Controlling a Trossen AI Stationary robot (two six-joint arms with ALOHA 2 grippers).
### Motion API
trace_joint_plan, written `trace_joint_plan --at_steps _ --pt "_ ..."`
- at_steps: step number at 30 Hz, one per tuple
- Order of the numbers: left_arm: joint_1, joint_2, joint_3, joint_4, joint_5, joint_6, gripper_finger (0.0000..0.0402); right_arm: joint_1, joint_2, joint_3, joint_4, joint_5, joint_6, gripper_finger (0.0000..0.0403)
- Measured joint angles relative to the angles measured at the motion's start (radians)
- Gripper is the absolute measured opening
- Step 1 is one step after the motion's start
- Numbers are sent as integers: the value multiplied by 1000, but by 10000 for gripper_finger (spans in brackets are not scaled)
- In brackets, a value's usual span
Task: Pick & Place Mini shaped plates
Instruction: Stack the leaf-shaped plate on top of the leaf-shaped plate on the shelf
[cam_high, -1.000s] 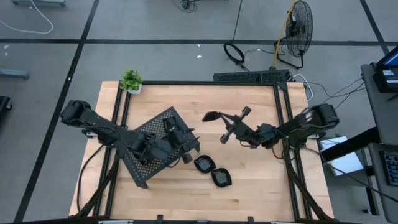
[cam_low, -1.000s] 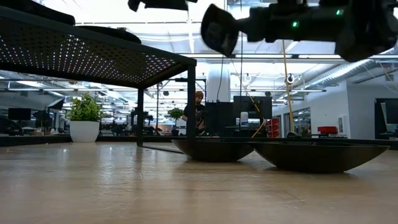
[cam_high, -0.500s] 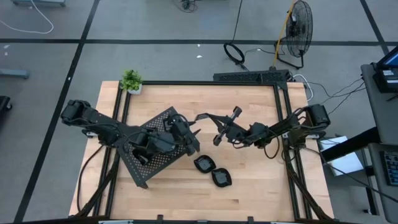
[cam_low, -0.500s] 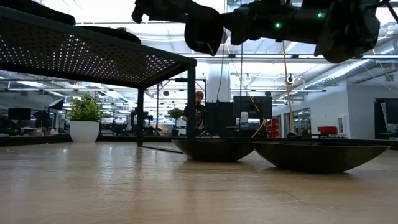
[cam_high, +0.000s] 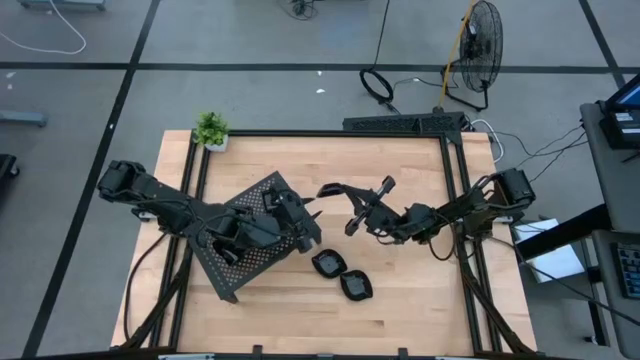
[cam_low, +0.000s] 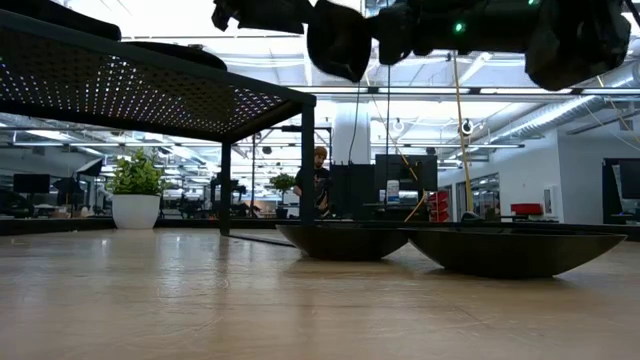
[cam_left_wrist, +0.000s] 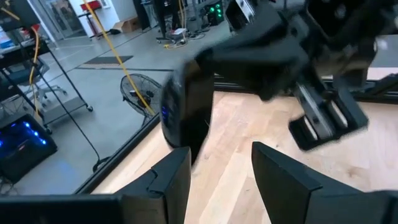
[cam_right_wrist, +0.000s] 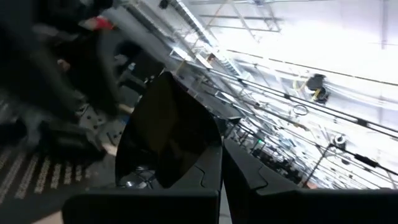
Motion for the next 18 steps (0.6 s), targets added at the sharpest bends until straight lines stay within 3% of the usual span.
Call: trace_joint_plan --at_steps 18 --pt "44 0 0 0 3 -11 166 72 -2 0 1 7 59 0"
